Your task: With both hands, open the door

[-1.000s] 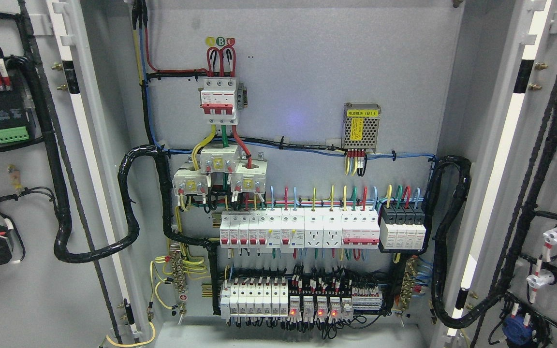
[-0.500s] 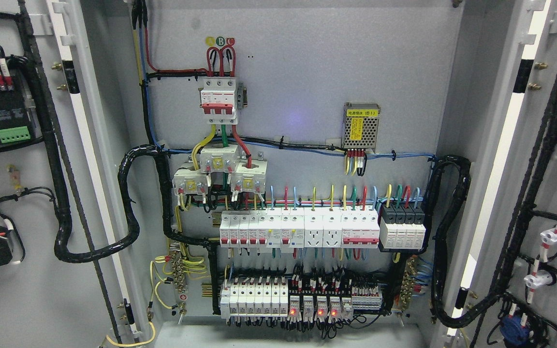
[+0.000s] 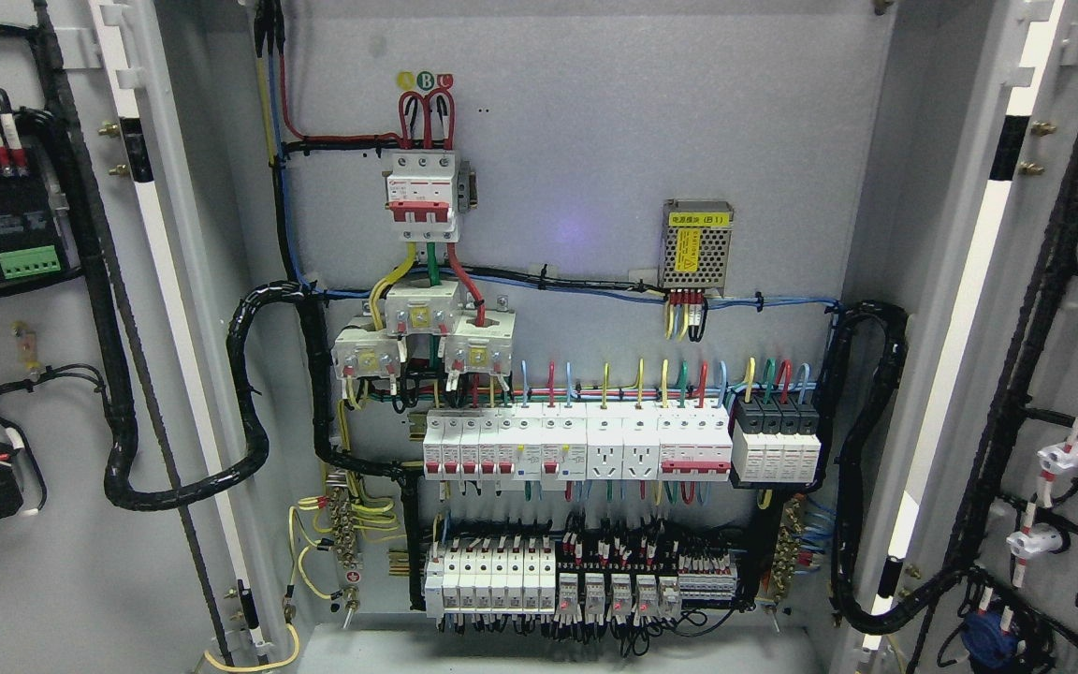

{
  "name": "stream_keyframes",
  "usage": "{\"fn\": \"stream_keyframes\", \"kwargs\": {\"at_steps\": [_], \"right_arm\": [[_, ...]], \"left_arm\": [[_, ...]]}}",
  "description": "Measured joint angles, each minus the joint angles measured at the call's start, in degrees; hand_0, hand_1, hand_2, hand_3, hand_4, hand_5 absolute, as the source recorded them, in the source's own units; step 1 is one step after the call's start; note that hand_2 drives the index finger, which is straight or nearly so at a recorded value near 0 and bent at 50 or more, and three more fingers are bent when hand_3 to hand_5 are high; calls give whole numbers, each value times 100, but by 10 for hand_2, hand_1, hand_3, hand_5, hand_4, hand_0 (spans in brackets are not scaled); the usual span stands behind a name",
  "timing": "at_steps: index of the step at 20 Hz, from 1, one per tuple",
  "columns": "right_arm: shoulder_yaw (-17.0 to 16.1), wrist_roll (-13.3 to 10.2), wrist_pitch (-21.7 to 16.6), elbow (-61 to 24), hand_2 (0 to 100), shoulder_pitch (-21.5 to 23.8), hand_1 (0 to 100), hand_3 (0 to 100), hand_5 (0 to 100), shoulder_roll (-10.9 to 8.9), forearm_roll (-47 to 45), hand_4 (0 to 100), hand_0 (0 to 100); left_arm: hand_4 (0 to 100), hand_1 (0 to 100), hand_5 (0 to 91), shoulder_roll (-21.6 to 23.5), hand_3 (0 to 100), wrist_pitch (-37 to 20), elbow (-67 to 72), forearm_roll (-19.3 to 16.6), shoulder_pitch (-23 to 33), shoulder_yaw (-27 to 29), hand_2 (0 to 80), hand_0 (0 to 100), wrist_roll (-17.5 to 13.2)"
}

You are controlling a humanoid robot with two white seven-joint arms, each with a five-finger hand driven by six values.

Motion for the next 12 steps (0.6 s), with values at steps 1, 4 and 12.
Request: {"fn": "stream_keyframes", "kwargs": {"at_steps": [1,4,12], "right_arm": [[53,-4,7,405,0,-175,0,0,0,99,73,0,0],[198,-28,12,1754,0,-685,0,0,0,406,239,0,0],[344,-1130,1135,4660,0,-1612,0,0,0,1042,445,0,0]], "left_arm": [[0,0,0,-173,0,0,484,-76,-23,-110,0,0,-5],[0,0,0,-658,0,0,2146,-256,-263,-235,0,0,6],[0,0,0,-1449,0,1987,5212,-441,-783,-137,0,0,-123]]}}
